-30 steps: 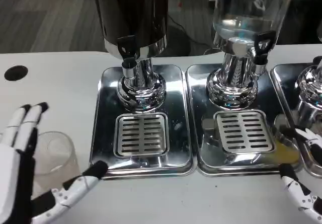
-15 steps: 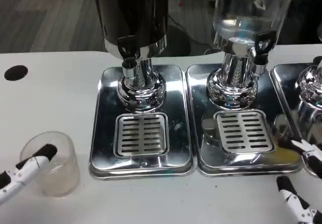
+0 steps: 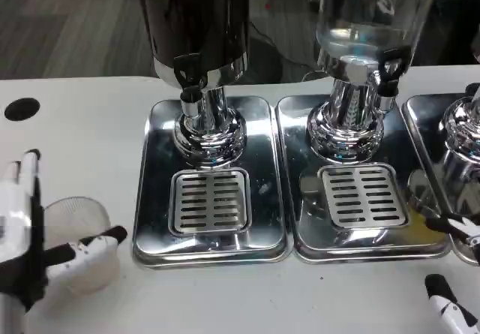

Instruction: Grasp the cup under the faucet to collect the drink, then remove the cup.

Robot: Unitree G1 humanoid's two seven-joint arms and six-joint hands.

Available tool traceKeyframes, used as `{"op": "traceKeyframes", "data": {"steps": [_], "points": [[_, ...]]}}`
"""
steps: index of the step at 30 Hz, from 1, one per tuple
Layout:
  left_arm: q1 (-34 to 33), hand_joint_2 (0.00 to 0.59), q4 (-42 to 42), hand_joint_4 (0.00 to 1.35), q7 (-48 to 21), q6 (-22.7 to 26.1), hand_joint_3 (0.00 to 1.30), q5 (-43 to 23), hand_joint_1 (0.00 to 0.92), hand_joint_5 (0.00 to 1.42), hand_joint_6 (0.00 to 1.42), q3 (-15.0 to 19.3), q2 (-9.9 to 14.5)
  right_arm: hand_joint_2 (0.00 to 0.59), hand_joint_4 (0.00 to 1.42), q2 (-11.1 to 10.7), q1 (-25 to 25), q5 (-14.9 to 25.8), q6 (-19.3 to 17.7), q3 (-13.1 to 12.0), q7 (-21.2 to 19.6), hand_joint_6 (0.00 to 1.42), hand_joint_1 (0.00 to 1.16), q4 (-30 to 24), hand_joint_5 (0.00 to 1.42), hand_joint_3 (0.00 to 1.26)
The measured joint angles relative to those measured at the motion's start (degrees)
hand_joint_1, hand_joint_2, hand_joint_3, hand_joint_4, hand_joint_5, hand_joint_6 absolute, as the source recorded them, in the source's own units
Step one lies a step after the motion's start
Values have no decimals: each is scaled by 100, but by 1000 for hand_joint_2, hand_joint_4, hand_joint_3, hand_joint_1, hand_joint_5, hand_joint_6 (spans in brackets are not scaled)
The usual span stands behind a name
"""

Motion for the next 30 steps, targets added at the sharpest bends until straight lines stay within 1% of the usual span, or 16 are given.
{"op": "traceKeyframes", "data": {"steps": [1, 2, 5, 7, 11, 14, 19, 21, 24, 27, 30], "points": [[-31, 38, 26, 28, -35, 27, 28, 30, 274, 431, 762, -50, 5, 380, 138, 0, 3, 10, -17, -9, 5, 0, 553, 0, 81, 254], [-90, 39, 95, 48, -91, 88, 42, 158, 279, 455, 778, -175, 20, 380, 139, 0, 7, 28, -61, -22, 12, 0, 553, 0, 82, 254], [-153, 43, 153, 120, -162, 172, 95, 264, 300, 522, 841, -278, 30, 383, 140, 0, 6, 46, -87, -38, 34, 0, 556, 1, 84, 254], [-201, 44, 213, 161, -245, 293, 141, 458, 306, 553, 870, -431, 33, 384, 141, 0, -8, 56, -111, -64, 75, 0, 557, 1, 84, 254], [-211, 52, 218, 256, -266, 406, 241, 670, 312, 623, 949, -574, 35, 382, 141, 3, -42, 73, -116, -73, 125, 0, 557, 2, 85, 254], [-211, 57, 218, 339, -267, 482, 311, 683, 310, 686, 990, -615, 35, 381, 141, 11, -70, 73, -116, -71, 153, 0, 557, 3, 85, 254], [-200, 68, 218, 414, -266, 549, 357, 684, 308, 746, 1057, -622, 62, 381, 141, 41, -147, 73, -116, -50, 198, 0, 556, 4, 85, 254], [-186, 69, 219, 446, -265, 568, 377, 684, 319, 772, 1080, -629, 96, 381, 141, 56, -175, 73, -116, -39, 211, 0, 556, 8, 85, 254], [-185, 82, 232, 521, -230, 588, 445, 694, 335, 842, 1138, -639, 147, 381, 142, 67, -217, 73, -116, -31, 234, 0, 556, 22, 84, 254], [-189, 93, 326, 586, 8, 592, 507, 722, 356, 899, 1165, -655, 148, 381, 142, 84, -243, 70, -116, 6, 255, 0, 556, 35, 84, 254], [-188, 92, 397, 632, 202, 596, 561, 736, 377, 942, 1222, -664, 148, 381, 138, 133, -253, 52, -116, 55, 261, 0, 556, 75, 83, 254]]}}
